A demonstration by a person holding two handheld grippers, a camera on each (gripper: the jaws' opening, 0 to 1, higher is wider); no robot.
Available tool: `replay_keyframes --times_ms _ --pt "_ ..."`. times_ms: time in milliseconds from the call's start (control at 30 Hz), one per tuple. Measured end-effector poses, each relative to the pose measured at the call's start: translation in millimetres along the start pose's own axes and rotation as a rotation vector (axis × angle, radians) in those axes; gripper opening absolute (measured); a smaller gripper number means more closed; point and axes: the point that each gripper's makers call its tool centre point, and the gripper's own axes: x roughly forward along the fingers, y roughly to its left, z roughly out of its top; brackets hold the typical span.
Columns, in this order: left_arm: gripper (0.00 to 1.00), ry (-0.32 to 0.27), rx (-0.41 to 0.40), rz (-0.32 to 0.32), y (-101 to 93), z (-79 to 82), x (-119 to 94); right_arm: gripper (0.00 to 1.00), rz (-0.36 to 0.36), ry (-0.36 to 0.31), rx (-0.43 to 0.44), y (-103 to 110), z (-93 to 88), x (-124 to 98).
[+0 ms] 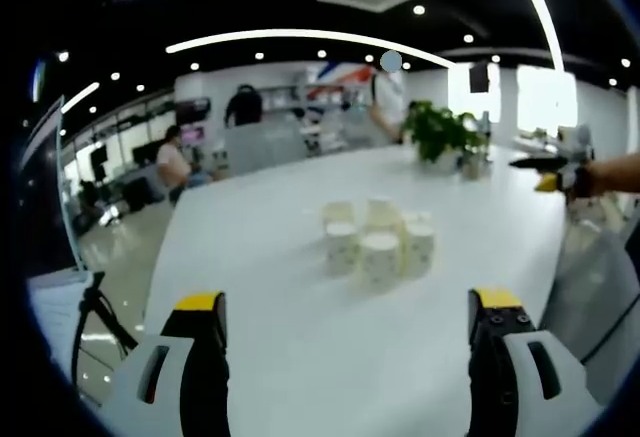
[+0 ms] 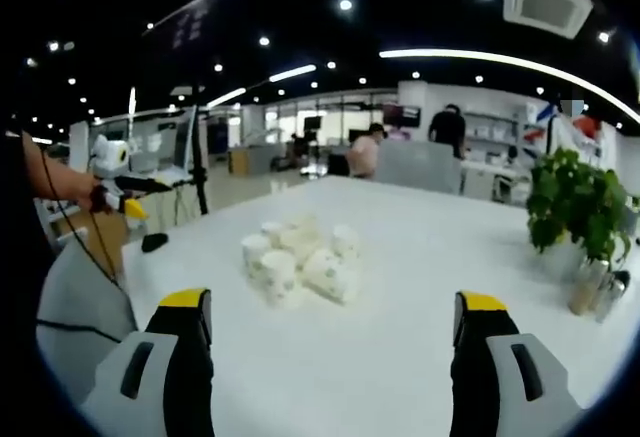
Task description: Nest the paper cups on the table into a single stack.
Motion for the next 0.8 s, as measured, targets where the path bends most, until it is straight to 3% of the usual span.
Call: replay_keyframes --times_ms 400,800 --pt "0.98 -0.031 -0.018 0.003 0.0 15.8 0.7 1.0 0.013 -0.015 0.003 6.6 -2.6 0.1" --pt "0.98 -0.08 0.003 -0.013 -9.6 24.3 2.9 1.0 0.075 -0.011 -0.027 25.2 1.5 26.5"
